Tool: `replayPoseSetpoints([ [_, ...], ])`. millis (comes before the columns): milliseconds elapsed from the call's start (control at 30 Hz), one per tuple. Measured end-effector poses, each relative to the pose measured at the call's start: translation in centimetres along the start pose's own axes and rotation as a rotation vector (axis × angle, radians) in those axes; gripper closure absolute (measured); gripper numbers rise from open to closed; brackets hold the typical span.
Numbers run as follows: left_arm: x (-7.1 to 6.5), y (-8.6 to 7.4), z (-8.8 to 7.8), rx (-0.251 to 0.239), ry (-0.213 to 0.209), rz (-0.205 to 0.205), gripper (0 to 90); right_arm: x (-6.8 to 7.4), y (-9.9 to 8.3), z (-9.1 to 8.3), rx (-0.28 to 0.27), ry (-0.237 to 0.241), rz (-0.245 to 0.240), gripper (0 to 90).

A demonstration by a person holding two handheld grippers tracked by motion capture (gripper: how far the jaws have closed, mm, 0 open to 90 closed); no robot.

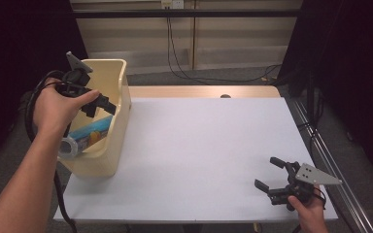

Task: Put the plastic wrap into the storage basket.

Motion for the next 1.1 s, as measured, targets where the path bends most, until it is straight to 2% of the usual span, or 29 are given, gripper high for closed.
replayPoseSetpoints([
  [367, -2.7, -0.3, 1.9, 0.026, -0.031, 0.095, 19.7, 0.1, 0.1, 0.0, -0.001, 0.003, -0.004, 1.6],
  [800, -6.0, -0.9, 4.7, 0.051, -0.076, 0.179, 16.7, 0.1, 0.1, 0.0, 0.003, 0.006, -0.005, 1.6],
  [1100, -7.6, -1.4, 6.6, 0.082, -0.091, 0.226, 16.0, 0.1, 0.0, 0.0, 0.002, 0.008, -0.005, 1.6],
])
Point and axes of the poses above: each handheld gripper's, and its own axes: z roughly forward along the jaws, y roughly out of its top, x roughly to its left, the point moved 4 cm from there along z, roughly forward along the jaws, and after that the axes turned 4 degrees about -z, right-handed, at the moved point
